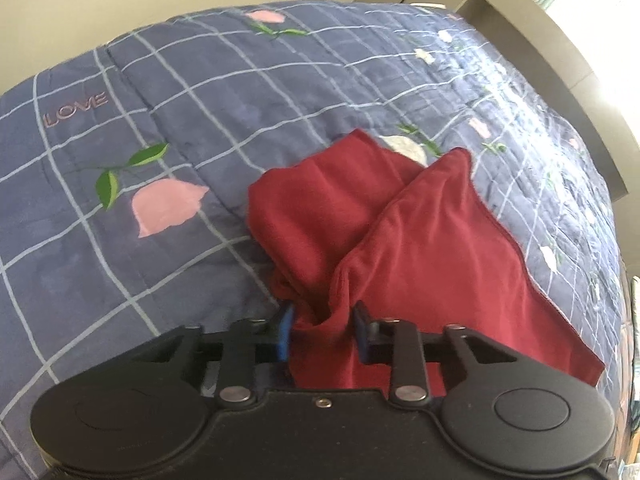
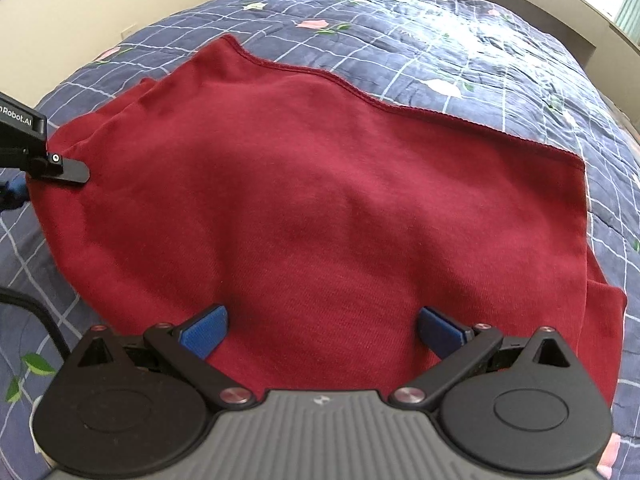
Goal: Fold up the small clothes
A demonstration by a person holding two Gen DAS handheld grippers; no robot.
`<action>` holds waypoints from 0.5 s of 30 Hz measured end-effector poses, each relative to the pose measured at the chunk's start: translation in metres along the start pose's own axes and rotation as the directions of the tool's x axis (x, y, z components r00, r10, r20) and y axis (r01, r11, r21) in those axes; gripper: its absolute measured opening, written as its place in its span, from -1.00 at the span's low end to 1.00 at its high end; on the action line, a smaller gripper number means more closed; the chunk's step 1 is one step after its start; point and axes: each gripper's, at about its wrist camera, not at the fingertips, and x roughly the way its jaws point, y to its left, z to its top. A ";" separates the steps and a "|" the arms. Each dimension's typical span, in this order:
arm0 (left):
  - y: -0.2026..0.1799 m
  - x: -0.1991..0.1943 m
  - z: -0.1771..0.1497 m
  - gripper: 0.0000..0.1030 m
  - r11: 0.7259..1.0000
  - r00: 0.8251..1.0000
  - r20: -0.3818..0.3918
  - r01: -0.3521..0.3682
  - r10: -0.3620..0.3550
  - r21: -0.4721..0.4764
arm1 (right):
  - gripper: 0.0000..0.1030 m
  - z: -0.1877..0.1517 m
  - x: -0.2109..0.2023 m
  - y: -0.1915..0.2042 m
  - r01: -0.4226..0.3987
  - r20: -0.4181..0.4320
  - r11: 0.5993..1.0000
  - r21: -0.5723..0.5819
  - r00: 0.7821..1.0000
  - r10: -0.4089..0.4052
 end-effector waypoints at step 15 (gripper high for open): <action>-0.044 -0.032 -0.008 -0.70 0.967 0.990 0.132 0.024 -0.059 0.252 | 1.00 -0.009 -0.035 -0.038 0.057 0.019 0.998 0.004 0.998 -0.058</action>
